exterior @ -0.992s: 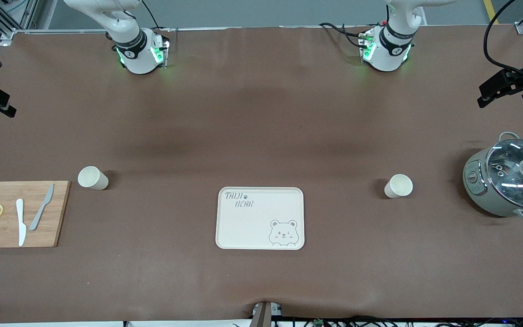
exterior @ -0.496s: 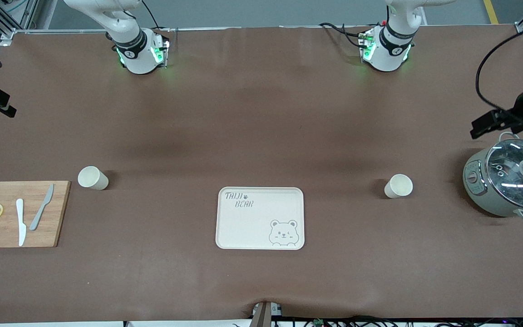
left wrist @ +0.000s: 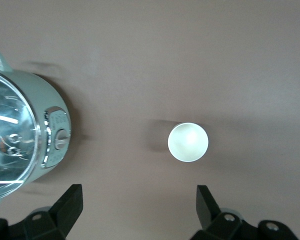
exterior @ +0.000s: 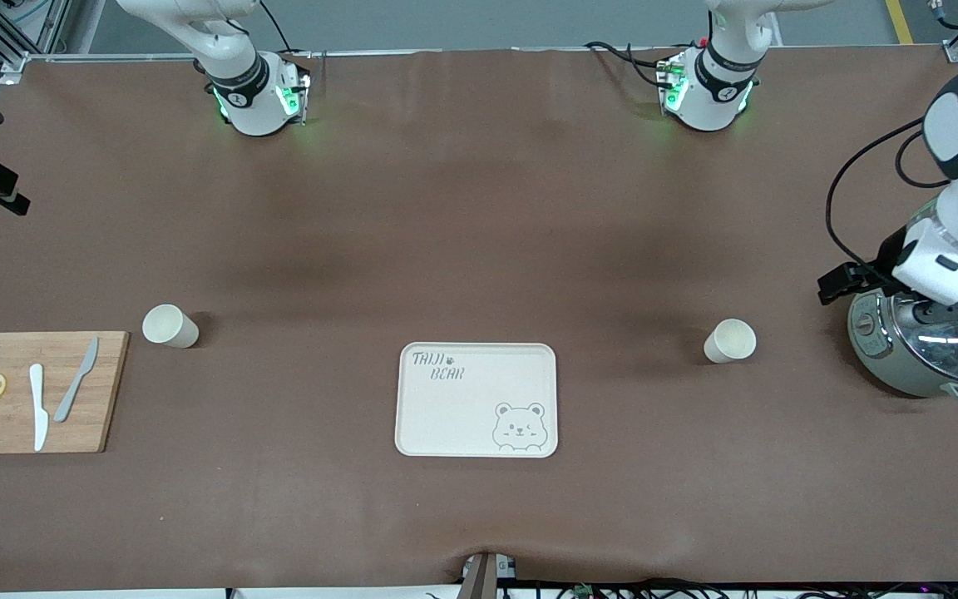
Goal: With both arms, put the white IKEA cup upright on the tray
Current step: 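Move the left gripper from the pot toward the white paper cup, then lower the left gripper over the cup and close on its rim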
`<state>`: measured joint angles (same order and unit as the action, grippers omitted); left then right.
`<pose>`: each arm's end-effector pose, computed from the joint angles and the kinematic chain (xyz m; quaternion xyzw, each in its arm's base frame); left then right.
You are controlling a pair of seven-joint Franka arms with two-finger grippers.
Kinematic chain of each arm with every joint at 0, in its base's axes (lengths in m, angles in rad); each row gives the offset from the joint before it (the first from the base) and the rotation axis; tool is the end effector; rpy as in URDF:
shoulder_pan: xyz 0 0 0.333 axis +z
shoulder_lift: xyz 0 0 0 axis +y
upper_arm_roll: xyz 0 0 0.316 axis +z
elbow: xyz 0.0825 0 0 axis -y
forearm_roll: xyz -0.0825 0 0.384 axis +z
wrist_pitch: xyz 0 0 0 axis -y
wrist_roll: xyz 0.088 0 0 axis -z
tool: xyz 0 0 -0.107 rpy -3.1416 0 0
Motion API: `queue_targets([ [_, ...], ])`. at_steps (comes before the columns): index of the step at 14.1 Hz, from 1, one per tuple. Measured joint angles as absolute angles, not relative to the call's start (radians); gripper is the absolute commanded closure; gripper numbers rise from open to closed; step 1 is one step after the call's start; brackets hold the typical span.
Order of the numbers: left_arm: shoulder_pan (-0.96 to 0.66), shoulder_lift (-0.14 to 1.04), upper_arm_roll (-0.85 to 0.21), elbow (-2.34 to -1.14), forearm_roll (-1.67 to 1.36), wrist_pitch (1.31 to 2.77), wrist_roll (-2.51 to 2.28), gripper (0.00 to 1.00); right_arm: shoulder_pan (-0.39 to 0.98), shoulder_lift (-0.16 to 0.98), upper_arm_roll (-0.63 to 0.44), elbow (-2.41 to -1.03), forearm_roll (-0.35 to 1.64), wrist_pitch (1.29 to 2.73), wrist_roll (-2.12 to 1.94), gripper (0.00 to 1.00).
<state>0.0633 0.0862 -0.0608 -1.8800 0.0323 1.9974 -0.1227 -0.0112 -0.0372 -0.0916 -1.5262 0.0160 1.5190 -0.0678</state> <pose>0.5868 0.0043 0.4649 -0.9982 -0.0563 -0.0164 0.0112 0.5351 -0.0545 0.6611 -0.9997 0.0170 -0.0157 0.0084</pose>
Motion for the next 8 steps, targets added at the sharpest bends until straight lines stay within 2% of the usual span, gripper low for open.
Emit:
queue_targets([
  [8,0.058,0.28,-0.07,-1.945,0.032,2.206,-0.123,0.0,-0.029,-0.036,-0.095,-1.526,0.016,1.523,-0.068,0.0],
])
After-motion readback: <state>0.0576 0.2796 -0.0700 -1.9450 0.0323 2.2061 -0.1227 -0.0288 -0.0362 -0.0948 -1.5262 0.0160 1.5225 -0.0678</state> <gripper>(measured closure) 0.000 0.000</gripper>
